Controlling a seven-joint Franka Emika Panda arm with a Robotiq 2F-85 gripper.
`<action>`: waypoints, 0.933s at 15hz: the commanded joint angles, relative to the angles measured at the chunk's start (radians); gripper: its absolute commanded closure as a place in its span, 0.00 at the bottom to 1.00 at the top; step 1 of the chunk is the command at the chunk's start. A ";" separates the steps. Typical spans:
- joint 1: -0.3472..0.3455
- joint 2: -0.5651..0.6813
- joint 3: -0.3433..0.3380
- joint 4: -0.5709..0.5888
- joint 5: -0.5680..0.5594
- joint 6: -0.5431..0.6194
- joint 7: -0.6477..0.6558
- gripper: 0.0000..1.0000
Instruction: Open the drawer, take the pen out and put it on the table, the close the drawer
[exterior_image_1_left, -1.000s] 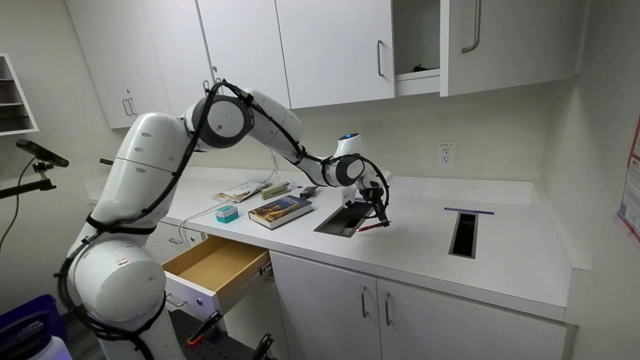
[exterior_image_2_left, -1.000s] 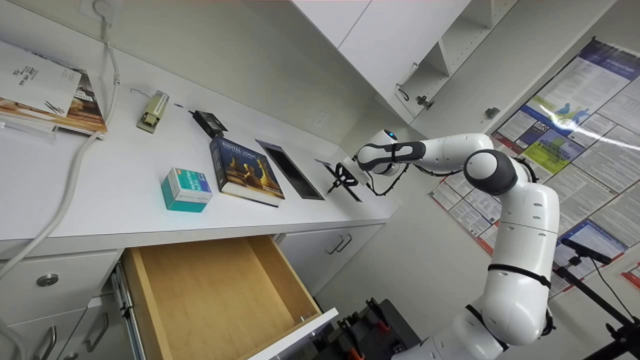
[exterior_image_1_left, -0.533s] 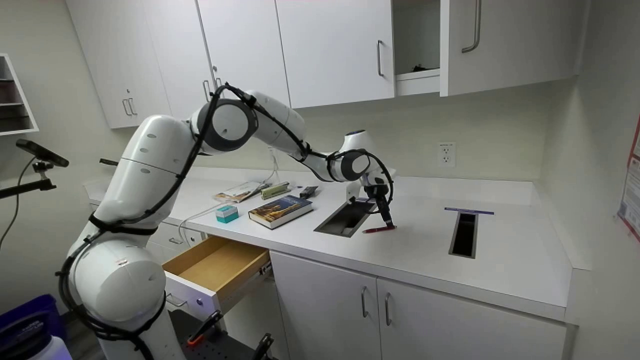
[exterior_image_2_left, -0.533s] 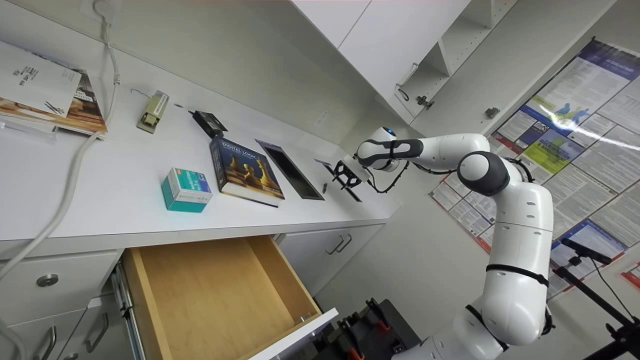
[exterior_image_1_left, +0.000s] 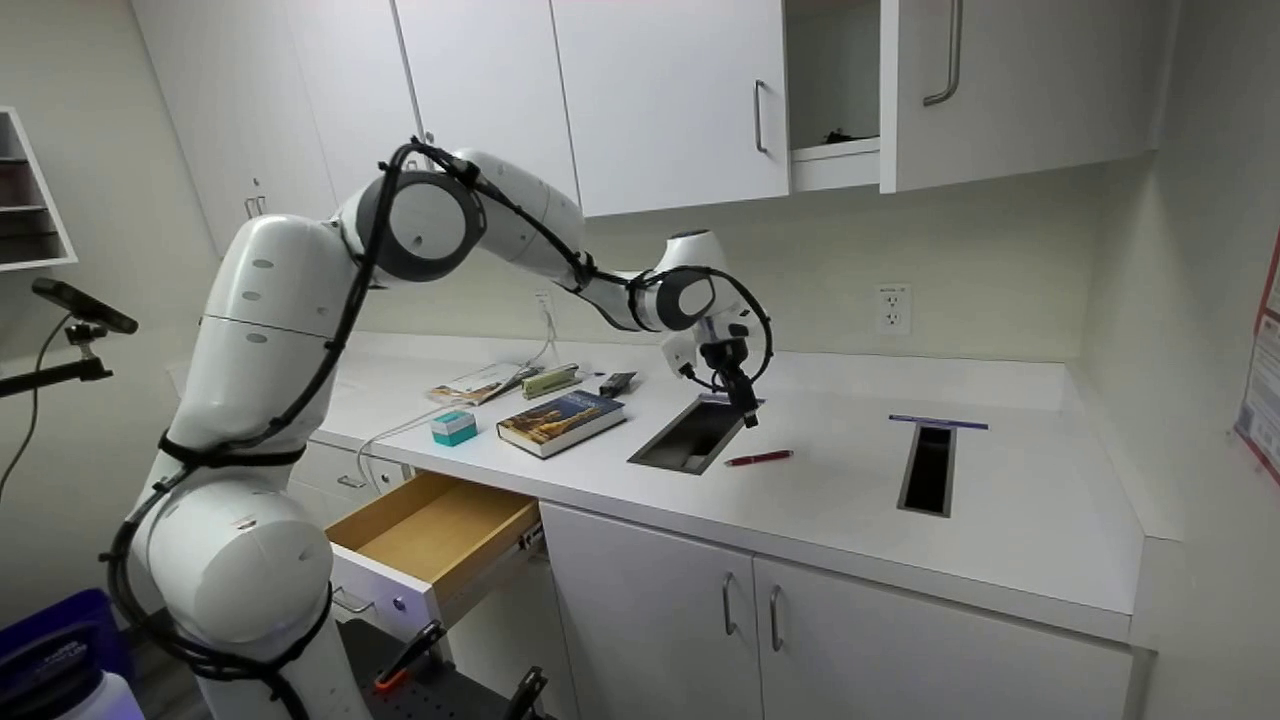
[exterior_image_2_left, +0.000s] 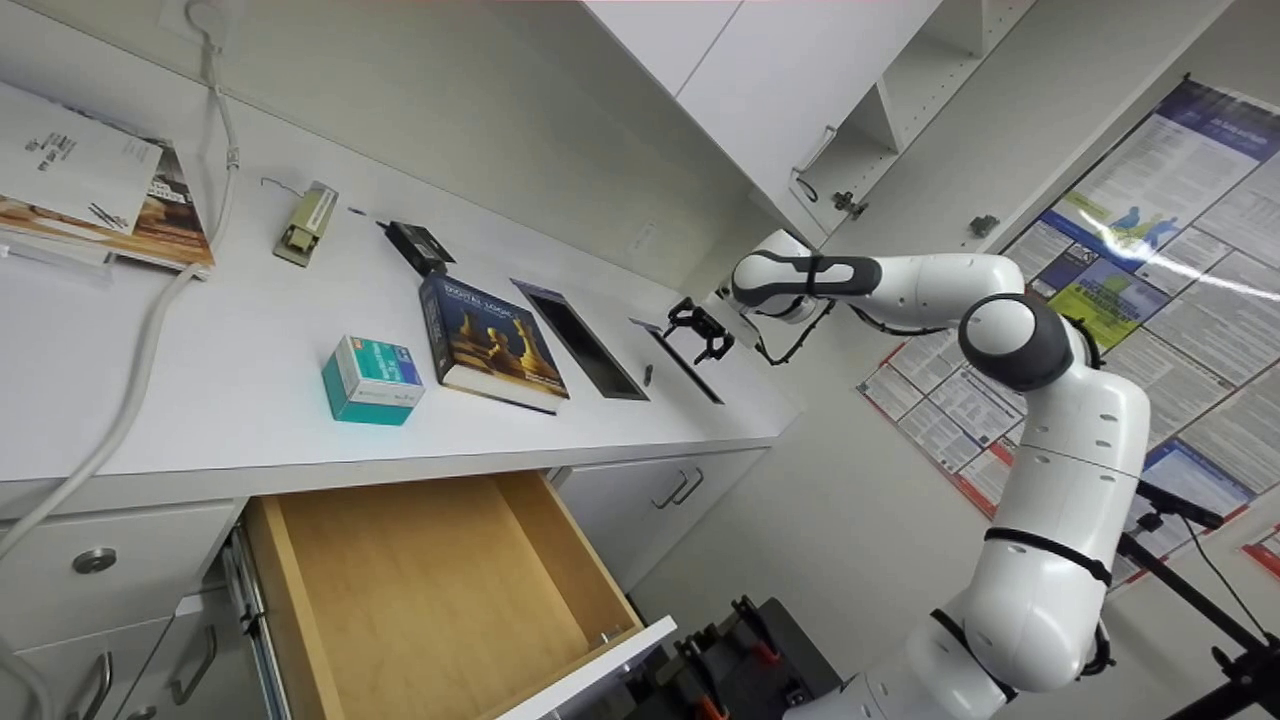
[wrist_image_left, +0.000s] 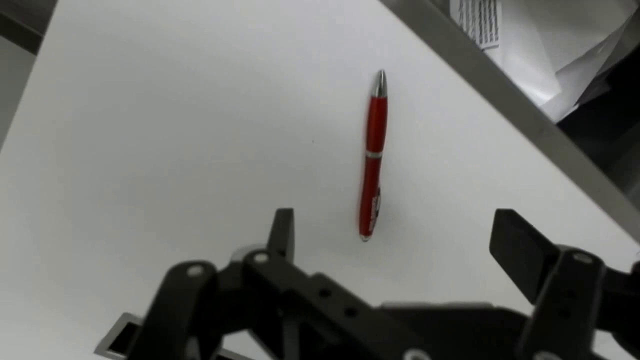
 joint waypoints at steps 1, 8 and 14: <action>0.042 -0.183 0.029 -0.183 -0.024 -0.061 -0.130 0.00; 0.181 -0.394 0.137 -0.436 -0.225 -0.077 -0.163 0.00; 0.274 -0.468 0.303 -0.513 -0.232 -0.090 -0.244 0.00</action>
